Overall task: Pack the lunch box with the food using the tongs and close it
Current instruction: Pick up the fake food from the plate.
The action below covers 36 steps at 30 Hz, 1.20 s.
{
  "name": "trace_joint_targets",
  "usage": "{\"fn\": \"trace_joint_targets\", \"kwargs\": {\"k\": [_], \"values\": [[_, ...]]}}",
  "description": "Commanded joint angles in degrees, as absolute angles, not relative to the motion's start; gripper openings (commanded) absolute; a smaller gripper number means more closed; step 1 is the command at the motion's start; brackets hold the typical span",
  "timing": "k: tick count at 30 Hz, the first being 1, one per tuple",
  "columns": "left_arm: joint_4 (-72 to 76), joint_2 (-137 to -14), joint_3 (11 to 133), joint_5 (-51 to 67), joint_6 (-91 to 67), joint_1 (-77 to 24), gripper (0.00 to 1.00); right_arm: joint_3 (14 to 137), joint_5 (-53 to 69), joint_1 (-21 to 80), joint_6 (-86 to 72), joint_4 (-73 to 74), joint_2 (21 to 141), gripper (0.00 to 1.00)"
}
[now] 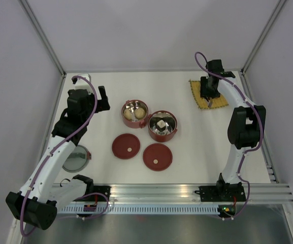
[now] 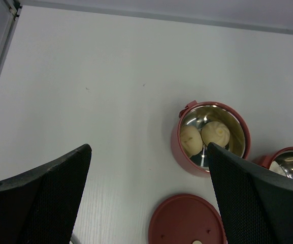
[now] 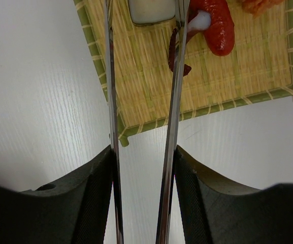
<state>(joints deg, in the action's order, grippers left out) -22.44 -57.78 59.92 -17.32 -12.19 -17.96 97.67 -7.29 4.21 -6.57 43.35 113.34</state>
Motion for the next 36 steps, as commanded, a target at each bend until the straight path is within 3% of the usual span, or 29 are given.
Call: {"fn": "trace_joint_targets", "kwargs": {"k": [1,26,36], "values": [[-21.62,-57.92,61.08,-15.91,-12.22,-17.75,1.00,96.08,-6.76,3.96,-5.71,43.16,110.66,0.55],[-21.62,-57.83,61.17,-15.56,-12.30,-17.75,1.00,97.29,-3.16,4.13,-2.64,45.35,112.85,0.52],[-21.62,-57.75,61.17,-15.82,-12.22,-17.75,1.00,99.40,-5.98,4.13,-4.04,43.68,113.82,0.27]]}}
